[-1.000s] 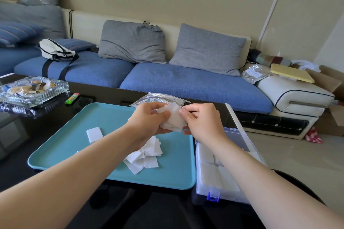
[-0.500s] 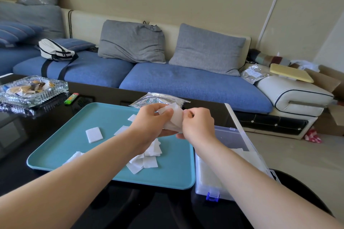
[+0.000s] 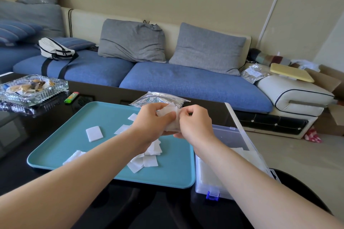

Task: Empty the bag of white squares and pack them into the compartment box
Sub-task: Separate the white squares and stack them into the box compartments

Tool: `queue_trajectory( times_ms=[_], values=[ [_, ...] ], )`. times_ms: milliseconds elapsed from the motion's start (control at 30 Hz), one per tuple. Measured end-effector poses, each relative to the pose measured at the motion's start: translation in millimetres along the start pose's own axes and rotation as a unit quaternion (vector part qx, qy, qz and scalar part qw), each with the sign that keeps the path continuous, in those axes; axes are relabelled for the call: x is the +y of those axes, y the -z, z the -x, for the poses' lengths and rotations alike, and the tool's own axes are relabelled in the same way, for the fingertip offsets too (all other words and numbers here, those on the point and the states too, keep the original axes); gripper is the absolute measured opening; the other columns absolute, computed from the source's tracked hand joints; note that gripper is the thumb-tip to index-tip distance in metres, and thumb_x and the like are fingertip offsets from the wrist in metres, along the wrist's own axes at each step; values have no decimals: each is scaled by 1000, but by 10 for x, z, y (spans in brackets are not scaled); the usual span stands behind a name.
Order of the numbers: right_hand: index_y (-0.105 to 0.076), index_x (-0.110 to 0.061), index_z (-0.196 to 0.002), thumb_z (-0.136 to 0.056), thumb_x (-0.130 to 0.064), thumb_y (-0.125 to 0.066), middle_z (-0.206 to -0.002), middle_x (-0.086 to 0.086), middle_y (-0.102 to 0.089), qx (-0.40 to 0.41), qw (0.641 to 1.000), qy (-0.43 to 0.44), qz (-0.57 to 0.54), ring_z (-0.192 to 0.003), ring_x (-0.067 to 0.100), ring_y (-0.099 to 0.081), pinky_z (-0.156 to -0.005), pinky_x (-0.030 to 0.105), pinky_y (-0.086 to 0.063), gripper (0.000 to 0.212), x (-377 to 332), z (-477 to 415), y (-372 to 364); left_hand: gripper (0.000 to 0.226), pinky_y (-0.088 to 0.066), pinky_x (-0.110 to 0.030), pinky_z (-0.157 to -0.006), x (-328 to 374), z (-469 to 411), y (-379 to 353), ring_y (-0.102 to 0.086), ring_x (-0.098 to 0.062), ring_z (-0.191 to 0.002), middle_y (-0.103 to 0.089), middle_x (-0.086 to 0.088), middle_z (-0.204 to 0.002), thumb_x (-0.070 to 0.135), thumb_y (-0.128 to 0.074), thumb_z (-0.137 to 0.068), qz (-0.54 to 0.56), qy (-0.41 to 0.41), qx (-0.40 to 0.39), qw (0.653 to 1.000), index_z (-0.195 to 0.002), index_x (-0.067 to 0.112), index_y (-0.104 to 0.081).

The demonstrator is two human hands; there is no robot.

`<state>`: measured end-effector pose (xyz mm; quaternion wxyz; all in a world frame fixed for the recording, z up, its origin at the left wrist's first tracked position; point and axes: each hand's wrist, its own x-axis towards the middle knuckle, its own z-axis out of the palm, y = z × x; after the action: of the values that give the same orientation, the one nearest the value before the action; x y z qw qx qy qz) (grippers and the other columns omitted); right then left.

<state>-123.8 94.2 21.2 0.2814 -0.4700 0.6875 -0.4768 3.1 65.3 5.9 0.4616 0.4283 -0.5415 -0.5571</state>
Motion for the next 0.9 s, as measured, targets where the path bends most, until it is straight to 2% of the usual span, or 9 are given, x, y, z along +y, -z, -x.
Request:
queue_trajectory(
  times_ms=[100, 167, 267, 367, 467, 600, 700, 800, 900],
  values=[
    [-66, -18, -104, -106, -22, -53, -103, 1, -67, 12, 1000, 5, -13, -73, 21, -74, -66, 44, -67, 14, 27, -38, 4, 18, -65, -46, -83, 6, -24, 36, -76, -36, -100, -72, -26, -115, 7, -62, -102, 27, 17, -9, 999, -118, 3, -71],
    [-66, -22, -105, -105, -24, -55, -106, -1, -68, 32, 999, 26, -4, -87, 21, -71, -75, 42, -66, 12, 53, -73, 6, 21, -64, -46, -87, 15, -35, 49, -75, -36, -103, -70, -26, -120, 3, -56, -104, 45, 29, -22, 998, -121, 1, -68],
    [-67, -23, -109, -106, -23, -55, -108, -5, -68, 71, 996, 61, 11, -99, 17, -65, -81, 31, -52, 13, 68, -112, 55, 30, -64, -43, -86, 33, -46, 55, -74, -37, -106, -65, -24, -125, -6, -52, -101, 46, 42, -12, 998, -128, 3, -61],
    [-67, -24, -105, -106, -21, -59, -100, -9, -70, 92, 987, 131, 7, -95, 13, -65, -78, 23, -42, 8, 57, -151, 130, 34, -65, -40, -83, 37, -50, 61, -73, -34, -106, -62, -21, -128, -6, -55, -99, 19, 49, -3, 999, -130, 6, -55],
    [-72, -22, -105, -104, -19, -63, -94, -9, -74, 71, 980, 186, 14, -89, 9, -68, -79, 26, -49, 10, 66, -204, 173, 30, -65, -37, -81, 31, -55, 76, -75, -34, -101, -66, -24, -122, -5, -58, -99, -6, 45, 5, 999, -126, 6, -57],
    [-76, -28, -110, -102, -17, -64, -89, -6, -76, -4, 979, 203, 20, -83, 9, -69, -76, 25, -51, 18, 120, -251, 183, 24, -65, -37, -80, 50, -29, 93, -77, -33, -97, -74, -23, -111, -3, -64, -99, 21, 31, -1, 999, -123, 2, -63],
    [-77, -28, -106, -101, -18, -66, -85, -7, -76, -16, 976, 215, 44, -76, 4, -67, -70, 19, -47, 15, 145, -243, 167, 18, -64, -41, -87, 60, -13, 89, -77, -34, -100, -75, -23, -111, 1, -59, -103, 30, 19, -23, 999, -119, 1, -67],
    [-76, -24, -106, -100, -14, -68, -90, -12, -73, 5, 968, 239, 72, -84, 1, -67, -72, 11, -47, 14, 136, -214, 173, 22, -63, -43, -91, 66, -12, 69, -75, -36, -104, -73, -26, -116, 4, -50, -108, 44, 24, -45, 998, -122, -1, -67],
    [-75, -24, -109, -99, -13, -68, -102, -4, -66, 7, 950, 287, 124, -87, 8, -62, -77, 4, -39, 17, 153, -205, 179, 25, -63, -43, -92, 82, 4, 61, -75, -35, -104, -73, -26, -115, -3, -47, -106, 47, 24, -58, 997, -121, -1, -67]
  ],
)
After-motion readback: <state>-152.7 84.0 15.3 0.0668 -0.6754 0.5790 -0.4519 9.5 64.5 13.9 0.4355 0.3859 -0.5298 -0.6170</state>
